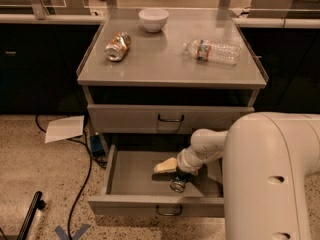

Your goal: Pick green can from middle drawer and place on counter

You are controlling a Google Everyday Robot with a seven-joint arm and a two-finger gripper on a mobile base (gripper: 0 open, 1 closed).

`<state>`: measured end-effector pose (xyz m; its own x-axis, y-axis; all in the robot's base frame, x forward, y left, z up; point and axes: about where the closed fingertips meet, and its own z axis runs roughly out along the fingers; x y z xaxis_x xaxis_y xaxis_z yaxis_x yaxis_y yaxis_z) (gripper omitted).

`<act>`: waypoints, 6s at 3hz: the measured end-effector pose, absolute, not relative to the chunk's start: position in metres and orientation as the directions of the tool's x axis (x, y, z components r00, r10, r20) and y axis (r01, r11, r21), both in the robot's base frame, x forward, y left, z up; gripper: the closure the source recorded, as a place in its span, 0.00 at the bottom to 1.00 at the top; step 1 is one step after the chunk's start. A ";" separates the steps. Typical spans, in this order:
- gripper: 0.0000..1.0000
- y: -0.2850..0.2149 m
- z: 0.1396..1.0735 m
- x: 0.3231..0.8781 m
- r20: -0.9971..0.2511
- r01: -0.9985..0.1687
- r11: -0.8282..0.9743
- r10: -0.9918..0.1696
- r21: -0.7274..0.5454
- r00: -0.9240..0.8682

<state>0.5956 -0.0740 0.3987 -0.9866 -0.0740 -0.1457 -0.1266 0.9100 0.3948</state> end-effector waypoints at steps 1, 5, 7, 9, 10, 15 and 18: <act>0.00 -0.076 0.391 0.596 -0.130 -0.115 0.913 -0.068 0.392 -0.989; 0.00 -0.084 0.349 0.605 -0.087 -0.079 0.941 -0.053 0.329 -0.995; 0.42 -0.084 0.349 0.605 -0.087 -0.078 0.941 -0.053 0.329 -0.995; 0.89 -0.084 0.349 0.605 -0.087 -0.078 0.941 -0.053 0.329 -0.995; 1.00 -0.084 0.349 0.605 -0.086 -0.078 0.941 -0.053 0.329 -0.995; 1.00 -0.144 0.460 0.578 -0.139 -0.239 0.755 -0.195 0.611 -0.971; 1.00 -0.127 0.501 0.532 -0.194 -0.431 0.694 -0.396 0.577 -0.897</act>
Offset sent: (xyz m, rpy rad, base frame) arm 0.0091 -0.0121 -0.0226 -0.0414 0.0232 -0.0243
